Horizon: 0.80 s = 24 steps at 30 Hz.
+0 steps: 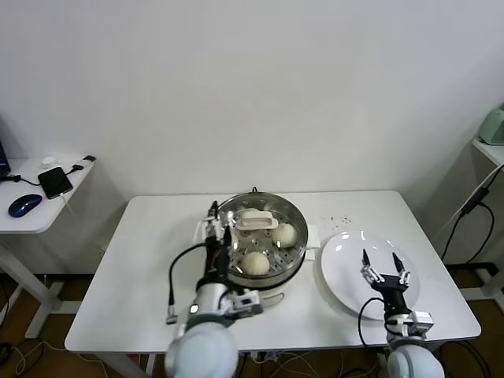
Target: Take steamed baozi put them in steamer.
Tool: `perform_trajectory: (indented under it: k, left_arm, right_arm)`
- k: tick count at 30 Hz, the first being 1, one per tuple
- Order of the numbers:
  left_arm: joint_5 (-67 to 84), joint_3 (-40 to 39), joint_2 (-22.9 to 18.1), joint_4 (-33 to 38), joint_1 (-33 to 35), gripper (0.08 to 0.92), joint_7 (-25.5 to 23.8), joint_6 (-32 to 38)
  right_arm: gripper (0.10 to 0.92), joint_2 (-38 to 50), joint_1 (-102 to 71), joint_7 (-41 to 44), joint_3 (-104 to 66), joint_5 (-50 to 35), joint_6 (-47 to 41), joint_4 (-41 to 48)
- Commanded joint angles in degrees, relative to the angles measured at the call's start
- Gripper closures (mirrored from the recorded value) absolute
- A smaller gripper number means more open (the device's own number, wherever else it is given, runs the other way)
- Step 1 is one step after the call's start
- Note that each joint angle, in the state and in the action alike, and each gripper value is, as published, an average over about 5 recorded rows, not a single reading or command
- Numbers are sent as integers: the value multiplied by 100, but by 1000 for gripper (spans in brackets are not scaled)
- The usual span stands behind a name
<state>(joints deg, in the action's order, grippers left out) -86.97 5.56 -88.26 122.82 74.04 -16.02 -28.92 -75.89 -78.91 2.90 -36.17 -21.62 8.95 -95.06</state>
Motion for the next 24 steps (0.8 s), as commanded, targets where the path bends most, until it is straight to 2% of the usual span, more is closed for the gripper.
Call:
perform_trajectory:
  k: [1, 6, 12, 24]
  left_arm:
    - [5813, 2467, 265, 259, 819, 177, 990, 1969]
    - [7421, 3030, 111, -168, 1265, 177, 1095, 2658]
    - [8390, 3120, 61, -292, 1821, 177, 1233, 2849]
    - [8580, 2724, 21, -433, 2820, 177, 1359, 2787]
  right_arm:
    - [203, -54, -620, 534, 382, -16, -236, -693]
    - [203, -197, -731, 387, 529, 196, -230, -625]
    - [203, -388, -957, 269, 594, 276, -220, -664]
    - [203, -117, -1542, 250, 565, 306, -171, -1164]
